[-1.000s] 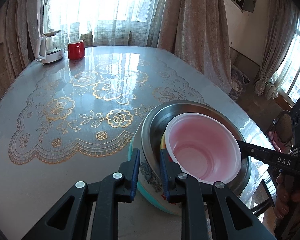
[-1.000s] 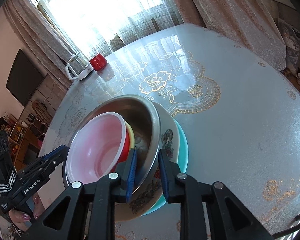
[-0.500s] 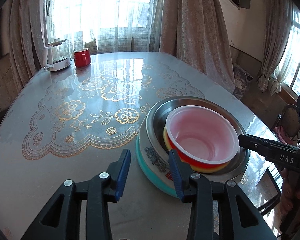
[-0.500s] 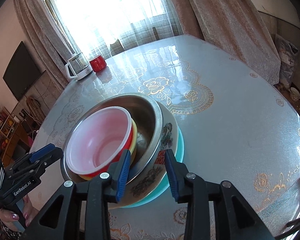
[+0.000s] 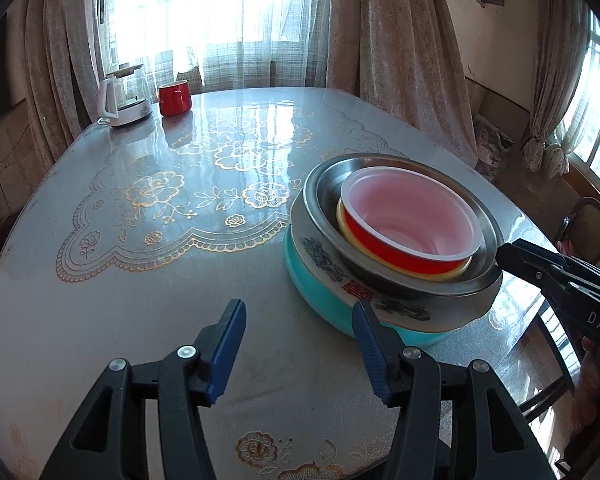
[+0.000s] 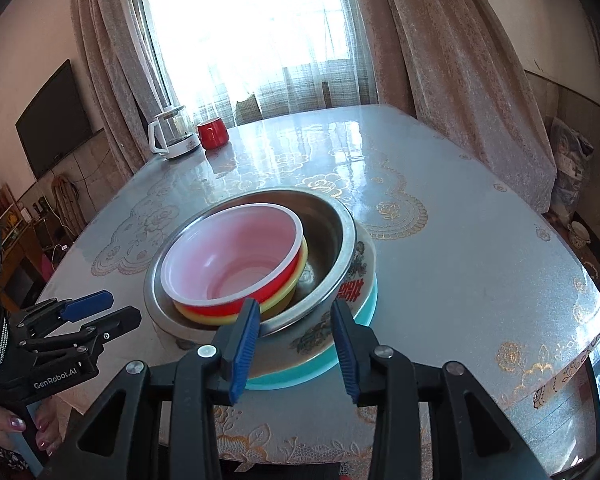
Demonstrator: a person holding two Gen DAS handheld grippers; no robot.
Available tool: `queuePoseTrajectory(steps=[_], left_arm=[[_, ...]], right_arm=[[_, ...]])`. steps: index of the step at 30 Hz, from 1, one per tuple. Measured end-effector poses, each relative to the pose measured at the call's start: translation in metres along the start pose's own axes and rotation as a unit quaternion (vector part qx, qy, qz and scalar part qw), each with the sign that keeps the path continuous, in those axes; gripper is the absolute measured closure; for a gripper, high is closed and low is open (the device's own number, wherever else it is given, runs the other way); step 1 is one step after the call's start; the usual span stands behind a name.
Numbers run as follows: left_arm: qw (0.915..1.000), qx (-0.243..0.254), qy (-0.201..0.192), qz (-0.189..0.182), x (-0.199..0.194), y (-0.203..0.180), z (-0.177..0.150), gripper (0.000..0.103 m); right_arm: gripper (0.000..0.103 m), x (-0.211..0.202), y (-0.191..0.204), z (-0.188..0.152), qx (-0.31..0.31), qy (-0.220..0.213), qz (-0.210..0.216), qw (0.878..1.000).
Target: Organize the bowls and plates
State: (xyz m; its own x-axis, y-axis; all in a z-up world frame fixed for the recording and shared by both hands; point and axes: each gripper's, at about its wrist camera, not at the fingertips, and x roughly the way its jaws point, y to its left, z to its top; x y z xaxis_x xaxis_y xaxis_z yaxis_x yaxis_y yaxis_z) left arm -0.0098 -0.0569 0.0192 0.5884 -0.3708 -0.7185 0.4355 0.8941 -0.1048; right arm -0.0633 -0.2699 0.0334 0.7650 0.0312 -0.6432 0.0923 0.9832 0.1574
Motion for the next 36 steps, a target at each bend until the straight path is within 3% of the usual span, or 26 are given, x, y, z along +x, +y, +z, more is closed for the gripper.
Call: queuePoseTrajectory(steps=[6,11,16,36], left_arm=[[0.9999,-0.006,-0.011,-0.001,-0.011,-0.001,-0.009,0.031],[0.9993,-0.004,-0.033,0.017,-0.028,-0.007,-0.019,0.008],[0.9982,0.012,-0.041,0.043,-0.035,-0.015,-0.021,0.000],[0.9983,0.023,-0.028,0.046,-0.029,-0.023,-0.024,0.000]], right_arm=[[0.066,-0.014,0.018,-0.018,-0.031,-0.023,-0.020,0.999],[0.062,-0.020,0.024,-0.039,-0.022,-0.021,-0.010,0.999],[0.061,-0.021,0.031,-0.059,-0.025,-0.007,-0.022,0.999],[0.061,-0.025,0.022,-0.058,0.003,-0.018,-0.032,0.999]])
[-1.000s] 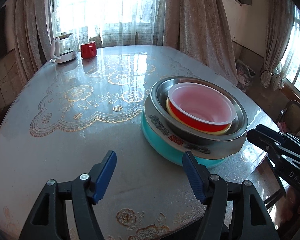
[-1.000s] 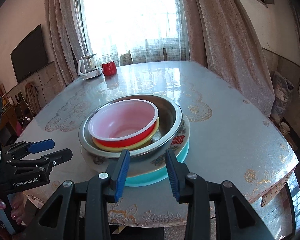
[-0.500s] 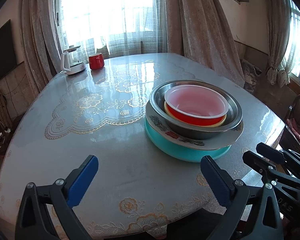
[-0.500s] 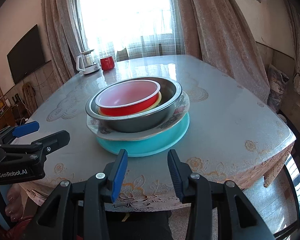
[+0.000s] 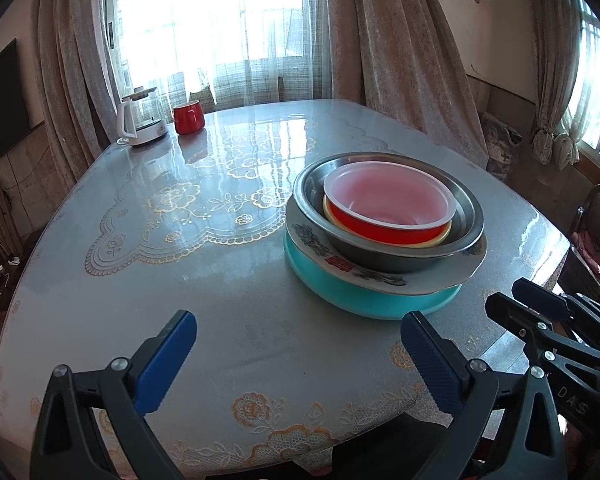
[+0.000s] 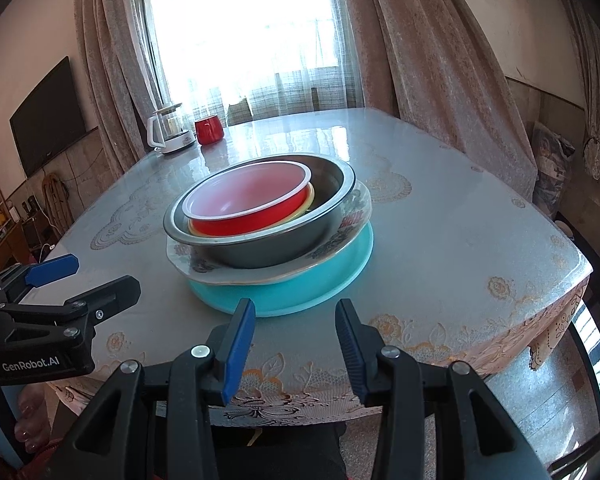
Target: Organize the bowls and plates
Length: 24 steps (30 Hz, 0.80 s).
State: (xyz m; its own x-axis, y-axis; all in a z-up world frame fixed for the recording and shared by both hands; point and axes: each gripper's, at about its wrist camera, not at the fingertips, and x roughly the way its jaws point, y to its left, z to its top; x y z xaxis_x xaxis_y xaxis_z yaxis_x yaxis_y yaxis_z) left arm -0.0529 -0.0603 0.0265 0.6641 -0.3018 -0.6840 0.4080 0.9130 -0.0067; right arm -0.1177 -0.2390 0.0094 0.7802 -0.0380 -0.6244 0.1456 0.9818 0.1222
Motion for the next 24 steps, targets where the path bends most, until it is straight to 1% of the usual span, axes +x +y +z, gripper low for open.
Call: queuePoseTrajectory(steps=[13,24], left_arm=[[0.9999,-0.010,0.006,-0.002,0.0046,0.0051,0.0003,0.000],[0.9999,-0.007,0.008,0.000,0.0072,0.0042,0.0004,0.000]], right_arm=[[0.061,0.0027,-0.0004,-0.0022,0.001,0.005,0.001,1.000],[0.061,0.0044,-0.0013,0.0001,0.000,0.003,0.000,1.000]])
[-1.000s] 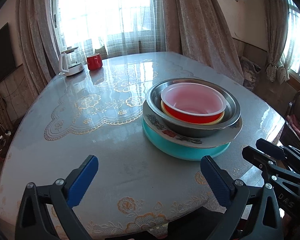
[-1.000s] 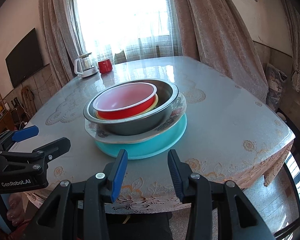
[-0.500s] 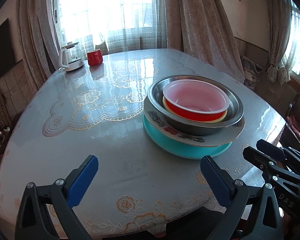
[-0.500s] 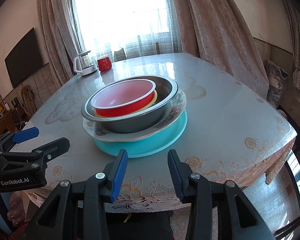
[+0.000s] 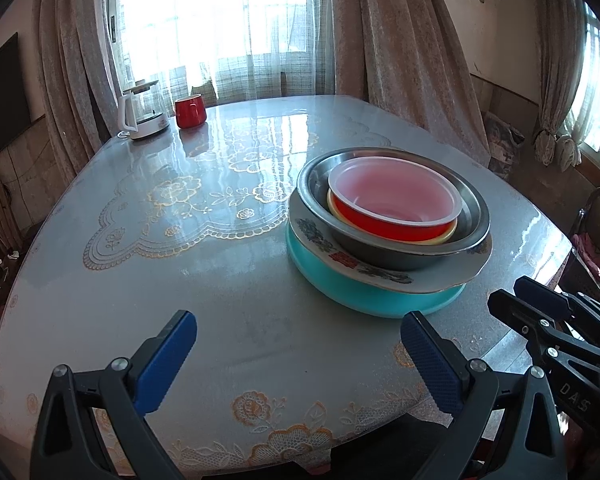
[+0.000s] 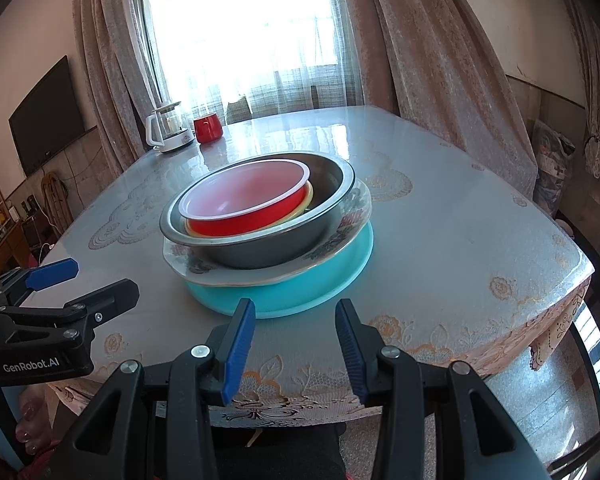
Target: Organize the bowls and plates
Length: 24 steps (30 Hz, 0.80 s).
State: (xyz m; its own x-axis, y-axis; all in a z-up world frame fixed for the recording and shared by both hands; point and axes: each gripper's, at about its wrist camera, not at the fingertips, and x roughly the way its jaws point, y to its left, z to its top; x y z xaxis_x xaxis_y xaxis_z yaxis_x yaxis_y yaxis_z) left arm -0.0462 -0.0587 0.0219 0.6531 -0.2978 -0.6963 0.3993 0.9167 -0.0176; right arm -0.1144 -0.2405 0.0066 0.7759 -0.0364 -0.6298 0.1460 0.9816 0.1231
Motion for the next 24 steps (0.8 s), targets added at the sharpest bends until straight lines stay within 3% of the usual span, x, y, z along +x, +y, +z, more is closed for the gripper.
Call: queuePoseTrajectory(steps=[24], left_arm=[[1.0000,0.000,0.008,-0.001,0.0055,0.0020,-0.0008,0.000]], right_arm=[[0.061,0.0019,0.0000,0.0002,-0.001,0.000,-0.001,1.000]])
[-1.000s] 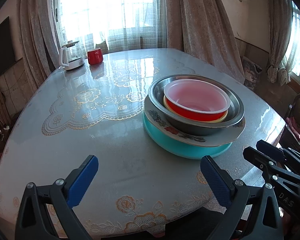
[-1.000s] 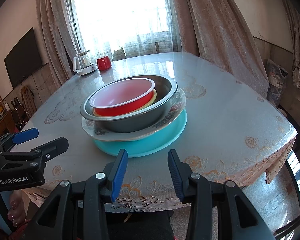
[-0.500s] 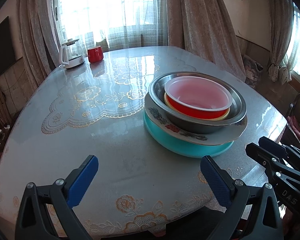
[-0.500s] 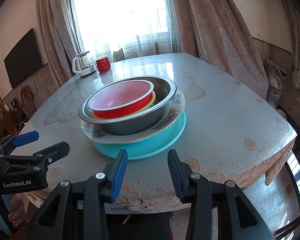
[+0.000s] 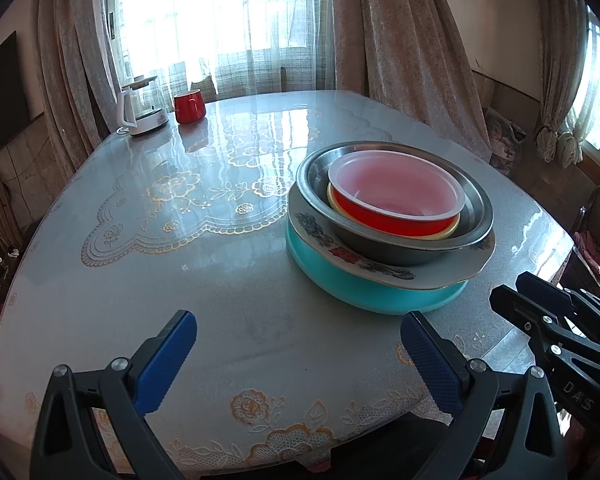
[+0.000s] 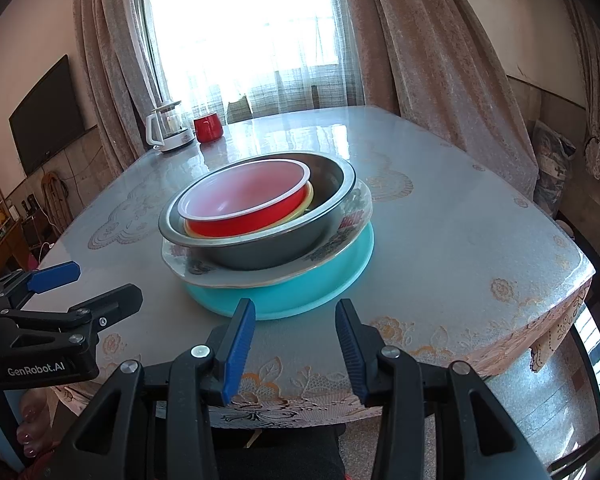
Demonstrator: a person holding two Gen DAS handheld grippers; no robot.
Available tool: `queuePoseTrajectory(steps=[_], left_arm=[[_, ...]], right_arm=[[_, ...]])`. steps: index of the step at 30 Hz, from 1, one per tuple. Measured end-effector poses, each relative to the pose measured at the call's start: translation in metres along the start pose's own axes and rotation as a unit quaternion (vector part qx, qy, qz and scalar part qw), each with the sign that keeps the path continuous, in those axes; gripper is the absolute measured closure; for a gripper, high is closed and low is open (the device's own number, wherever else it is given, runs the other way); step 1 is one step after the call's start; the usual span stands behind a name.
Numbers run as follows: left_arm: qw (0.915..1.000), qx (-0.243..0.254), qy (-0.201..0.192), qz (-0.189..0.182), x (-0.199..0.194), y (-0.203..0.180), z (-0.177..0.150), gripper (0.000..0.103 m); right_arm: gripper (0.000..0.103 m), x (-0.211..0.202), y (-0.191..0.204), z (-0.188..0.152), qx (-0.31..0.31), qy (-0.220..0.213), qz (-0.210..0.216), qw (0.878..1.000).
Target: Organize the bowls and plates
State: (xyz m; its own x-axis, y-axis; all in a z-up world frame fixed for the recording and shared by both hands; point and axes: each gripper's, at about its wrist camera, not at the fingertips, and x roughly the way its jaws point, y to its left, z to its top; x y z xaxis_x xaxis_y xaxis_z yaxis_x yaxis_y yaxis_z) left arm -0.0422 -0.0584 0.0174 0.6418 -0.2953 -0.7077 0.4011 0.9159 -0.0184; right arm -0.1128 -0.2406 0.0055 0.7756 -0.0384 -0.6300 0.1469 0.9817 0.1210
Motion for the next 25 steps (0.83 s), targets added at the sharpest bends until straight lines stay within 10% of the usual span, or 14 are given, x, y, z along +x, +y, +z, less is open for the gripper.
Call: queuePoseTrajectory(steps=[25], left_arm=[[0.9995,-0.011,0.029,-0.008,0.017,0.007,0.002,0.007]], right_arm=[[0.061,0.008,-0.006,0.002,0.012,0.009,0.000,1.000]])
